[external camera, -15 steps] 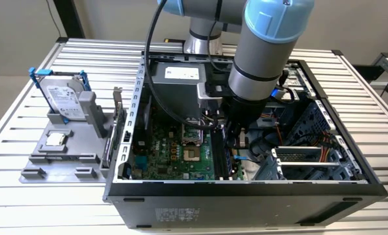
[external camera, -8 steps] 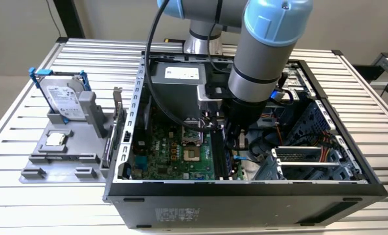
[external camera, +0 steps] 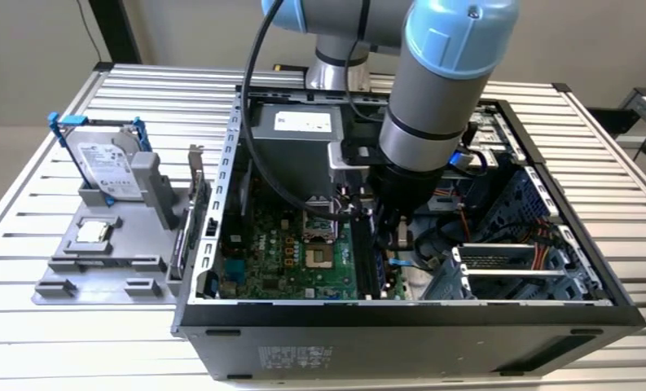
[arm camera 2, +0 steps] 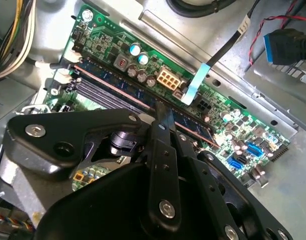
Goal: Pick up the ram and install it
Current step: 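Press down the ram until it locks into place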
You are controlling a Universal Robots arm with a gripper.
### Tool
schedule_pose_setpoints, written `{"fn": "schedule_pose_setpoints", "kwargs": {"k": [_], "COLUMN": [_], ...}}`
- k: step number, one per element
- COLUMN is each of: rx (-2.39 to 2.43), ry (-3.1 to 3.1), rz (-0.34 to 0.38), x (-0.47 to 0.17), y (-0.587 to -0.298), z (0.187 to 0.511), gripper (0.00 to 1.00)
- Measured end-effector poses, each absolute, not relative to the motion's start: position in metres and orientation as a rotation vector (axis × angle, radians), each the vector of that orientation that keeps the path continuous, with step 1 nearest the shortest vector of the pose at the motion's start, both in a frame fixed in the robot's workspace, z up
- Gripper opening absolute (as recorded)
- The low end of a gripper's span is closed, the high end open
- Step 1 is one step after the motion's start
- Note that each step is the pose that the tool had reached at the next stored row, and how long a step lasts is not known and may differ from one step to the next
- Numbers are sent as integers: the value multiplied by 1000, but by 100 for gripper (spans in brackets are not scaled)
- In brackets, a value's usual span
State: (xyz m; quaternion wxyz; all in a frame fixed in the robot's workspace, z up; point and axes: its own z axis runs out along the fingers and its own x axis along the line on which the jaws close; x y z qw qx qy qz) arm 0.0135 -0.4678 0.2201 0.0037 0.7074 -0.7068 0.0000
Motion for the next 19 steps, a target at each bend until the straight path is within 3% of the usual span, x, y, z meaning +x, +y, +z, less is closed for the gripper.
{"fn": "schedule_pose_setpoints", "kwargs": {"k": [19], "rx": [2214], "ry": [-2212], "rz": [-7], "x": [14], "y": [-468], "z": [243], "gripper": [0]}}
